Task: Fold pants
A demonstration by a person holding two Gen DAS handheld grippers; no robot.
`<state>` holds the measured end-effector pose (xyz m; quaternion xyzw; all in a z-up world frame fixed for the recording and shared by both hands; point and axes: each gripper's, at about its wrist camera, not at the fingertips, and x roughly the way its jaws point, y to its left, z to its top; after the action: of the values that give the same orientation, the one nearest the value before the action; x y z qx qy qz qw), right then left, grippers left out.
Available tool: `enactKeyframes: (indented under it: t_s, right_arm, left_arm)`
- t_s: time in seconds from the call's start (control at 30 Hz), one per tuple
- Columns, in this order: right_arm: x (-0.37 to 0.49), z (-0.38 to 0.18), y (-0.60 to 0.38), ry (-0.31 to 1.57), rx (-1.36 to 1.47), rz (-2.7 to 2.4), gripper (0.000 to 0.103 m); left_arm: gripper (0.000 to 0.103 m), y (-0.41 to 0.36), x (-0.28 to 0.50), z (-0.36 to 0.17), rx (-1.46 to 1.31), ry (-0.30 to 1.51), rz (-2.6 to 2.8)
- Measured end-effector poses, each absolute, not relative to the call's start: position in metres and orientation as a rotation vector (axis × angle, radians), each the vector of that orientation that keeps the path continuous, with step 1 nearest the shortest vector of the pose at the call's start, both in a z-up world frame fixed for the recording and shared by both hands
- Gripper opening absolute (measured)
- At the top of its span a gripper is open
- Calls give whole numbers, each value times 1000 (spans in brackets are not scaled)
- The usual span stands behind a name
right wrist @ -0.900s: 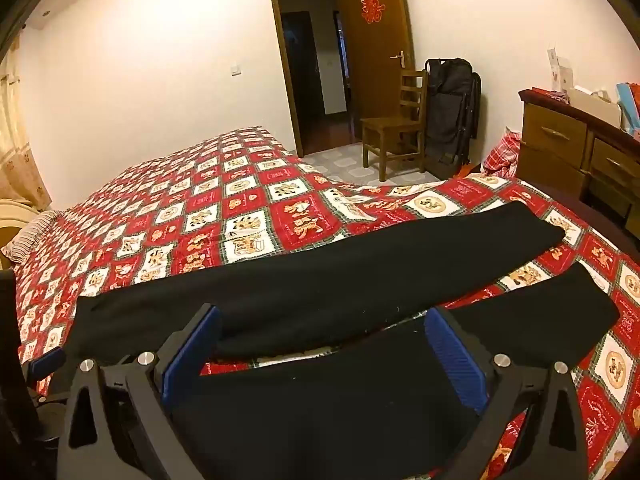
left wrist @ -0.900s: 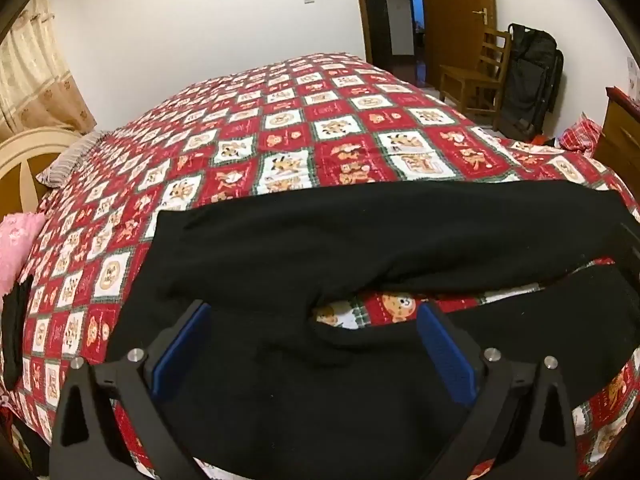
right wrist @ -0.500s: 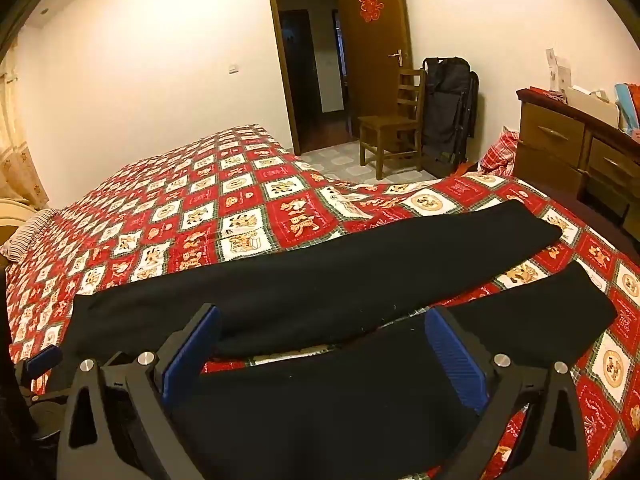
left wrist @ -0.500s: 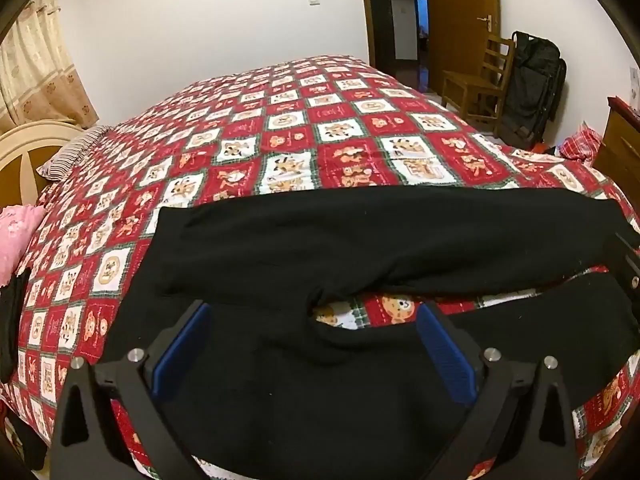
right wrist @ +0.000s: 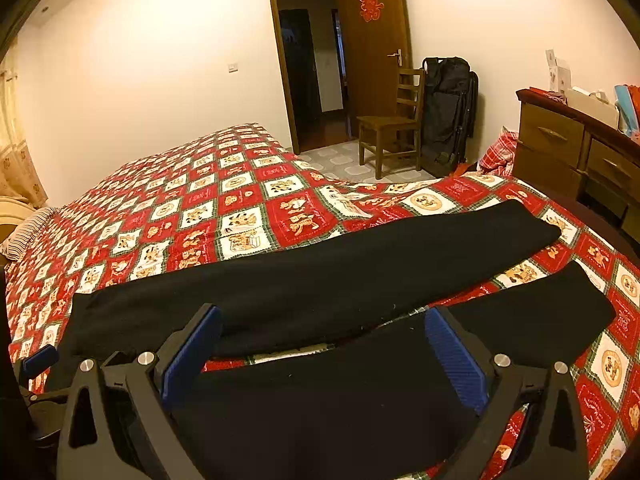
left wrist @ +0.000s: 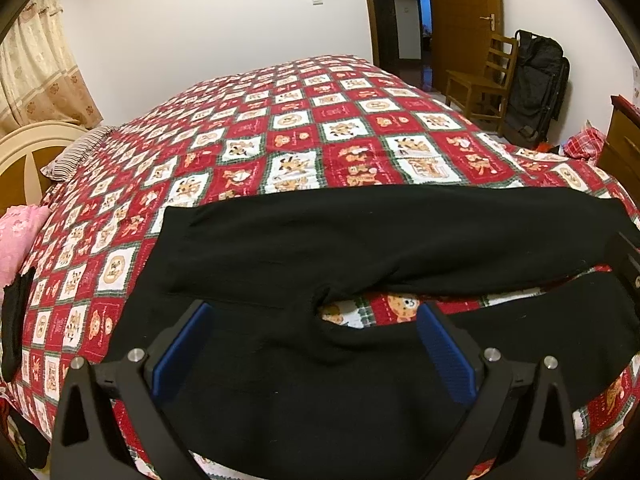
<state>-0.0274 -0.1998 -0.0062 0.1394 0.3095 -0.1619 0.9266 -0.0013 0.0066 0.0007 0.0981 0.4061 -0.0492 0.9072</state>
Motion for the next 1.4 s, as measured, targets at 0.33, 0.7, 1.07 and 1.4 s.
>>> enactKeyframes:
  t_s: [0.33,0.7,1.07,1.4]
  right_arm:
    - [-27,-8,-199,637,292,-325,102]
    - [-27,-14,-197,659,294,-326,102]
    - [-23,-13,-196,672,301,-324,102]
    - [-21,-16,-196,686,293,-336,102]
  left_arm:
    - [103,10,-2,1,213,832,-90]
    - [103,8,-2,0,220,834,-85]
    - [103,7,-3,-2,238,832,-69]
    - [103,7,-3,-2,239,834,-73]
